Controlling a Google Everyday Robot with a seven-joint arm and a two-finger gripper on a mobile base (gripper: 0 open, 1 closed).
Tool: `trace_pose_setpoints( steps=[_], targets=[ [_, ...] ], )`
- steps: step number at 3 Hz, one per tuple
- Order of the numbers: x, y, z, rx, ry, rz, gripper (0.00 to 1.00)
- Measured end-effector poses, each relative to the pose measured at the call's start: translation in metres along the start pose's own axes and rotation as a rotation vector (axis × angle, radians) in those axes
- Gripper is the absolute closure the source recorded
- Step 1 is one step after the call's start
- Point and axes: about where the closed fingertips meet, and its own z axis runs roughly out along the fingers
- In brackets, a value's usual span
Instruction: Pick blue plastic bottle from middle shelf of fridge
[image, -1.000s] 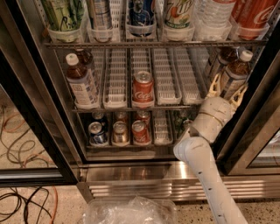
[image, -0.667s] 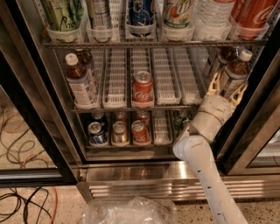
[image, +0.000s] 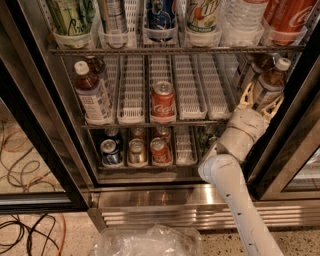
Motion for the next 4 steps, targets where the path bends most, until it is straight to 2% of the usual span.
trace_pose_setpoints(
  steps=[1,2,3,4],
  targets=[
    [0.0,0.0,0.0,0.0,0.0,0.0,1.0],
    [0.0,0.0,0.0,0.0,0.0,0.0,1.0],
    [-0.01,0.0,0.003,0.002,-0.043,0.009,1.0],
    [-0.021,-0.003,0.004,-0.026,-0.149,0.006,1.0]
  ],
)
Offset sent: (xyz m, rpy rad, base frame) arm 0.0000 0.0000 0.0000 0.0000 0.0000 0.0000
